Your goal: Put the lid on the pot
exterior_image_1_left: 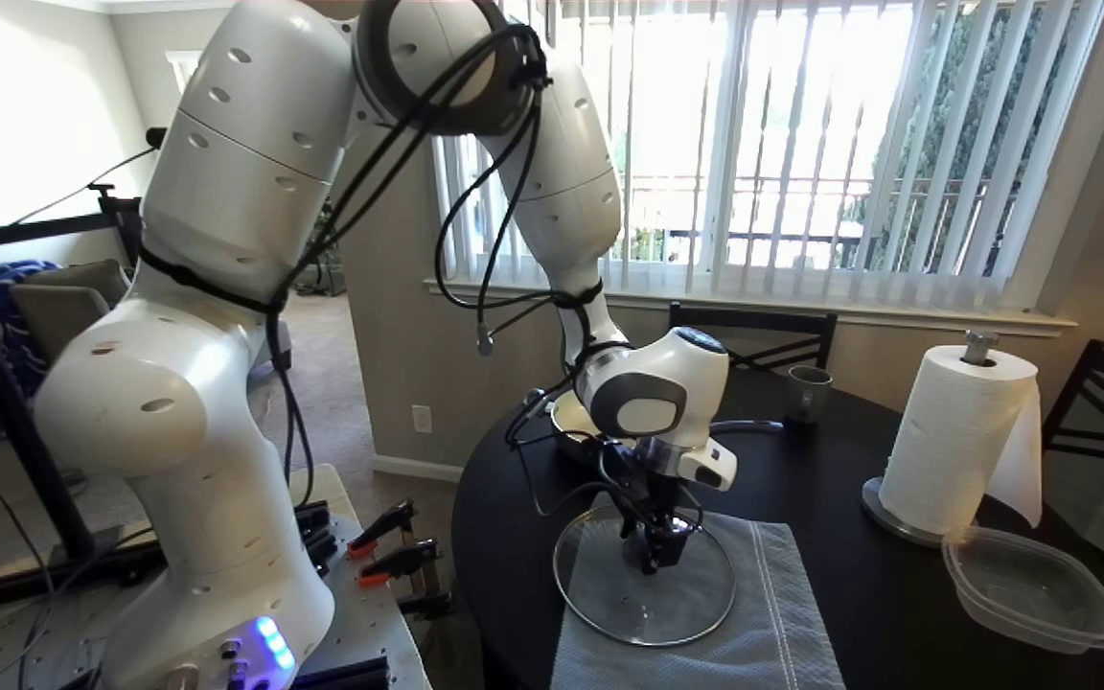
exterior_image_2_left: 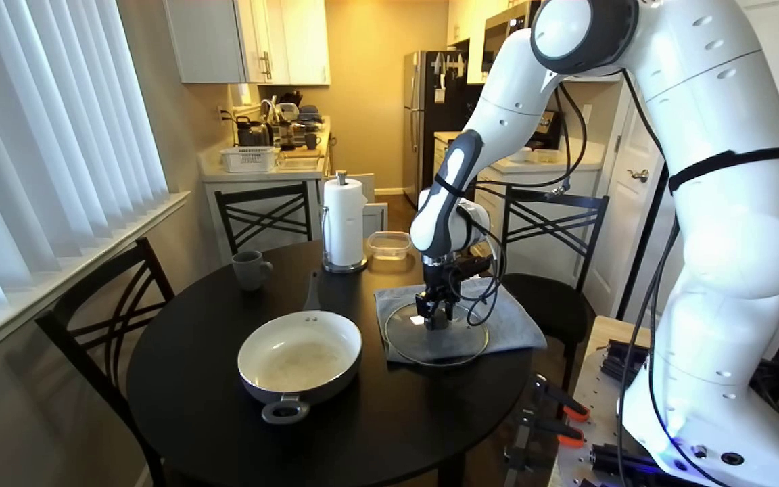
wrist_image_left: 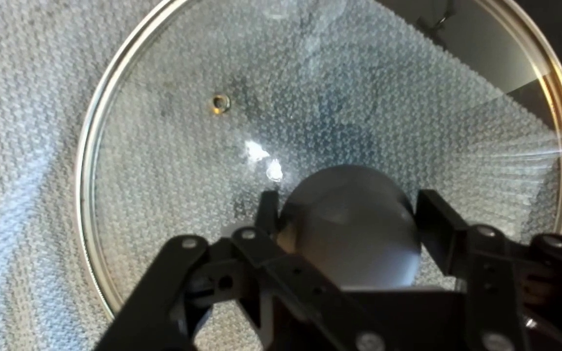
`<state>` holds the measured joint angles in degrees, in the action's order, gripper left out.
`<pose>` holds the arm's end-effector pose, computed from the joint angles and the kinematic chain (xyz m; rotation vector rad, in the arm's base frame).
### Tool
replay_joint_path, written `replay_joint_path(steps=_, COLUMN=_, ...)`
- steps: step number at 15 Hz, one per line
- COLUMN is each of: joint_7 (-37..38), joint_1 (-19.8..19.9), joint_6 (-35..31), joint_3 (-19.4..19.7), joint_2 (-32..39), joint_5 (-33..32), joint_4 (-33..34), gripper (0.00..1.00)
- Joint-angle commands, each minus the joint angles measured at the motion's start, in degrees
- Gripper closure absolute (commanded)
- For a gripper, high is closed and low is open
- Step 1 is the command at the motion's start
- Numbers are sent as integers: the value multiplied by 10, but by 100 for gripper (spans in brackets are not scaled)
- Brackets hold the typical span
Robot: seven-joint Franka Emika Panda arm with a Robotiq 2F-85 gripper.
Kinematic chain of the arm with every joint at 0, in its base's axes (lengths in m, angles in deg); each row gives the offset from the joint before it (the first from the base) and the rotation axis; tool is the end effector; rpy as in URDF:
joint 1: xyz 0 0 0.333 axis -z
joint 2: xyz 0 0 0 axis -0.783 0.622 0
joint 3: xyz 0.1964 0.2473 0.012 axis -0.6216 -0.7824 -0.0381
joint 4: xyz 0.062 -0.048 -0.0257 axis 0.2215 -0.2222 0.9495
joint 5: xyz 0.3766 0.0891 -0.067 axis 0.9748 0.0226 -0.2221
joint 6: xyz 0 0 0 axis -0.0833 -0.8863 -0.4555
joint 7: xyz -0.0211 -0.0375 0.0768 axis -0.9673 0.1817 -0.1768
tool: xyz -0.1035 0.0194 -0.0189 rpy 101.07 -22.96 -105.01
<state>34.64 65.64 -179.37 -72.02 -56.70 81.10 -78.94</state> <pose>0.4860 -0.1235 0.1018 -3.0443 0.3981 0.2187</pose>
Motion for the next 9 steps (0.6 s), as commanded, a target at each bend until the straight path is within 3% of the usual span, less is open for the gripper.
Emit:
replay_joint_path(steps=1, joint_7=-9, joint_1=-8, joint_6=3, joint_3=-3, joint_2=5, joint_5=12, joint_4=2, gripper=55)
replay_joint_path(steps=9, joint_7=-6, joint_1=-14, joint_6=0, joint_3=0, joint_2=-10, joint_5=11, joint_4=-10, gripper=65)
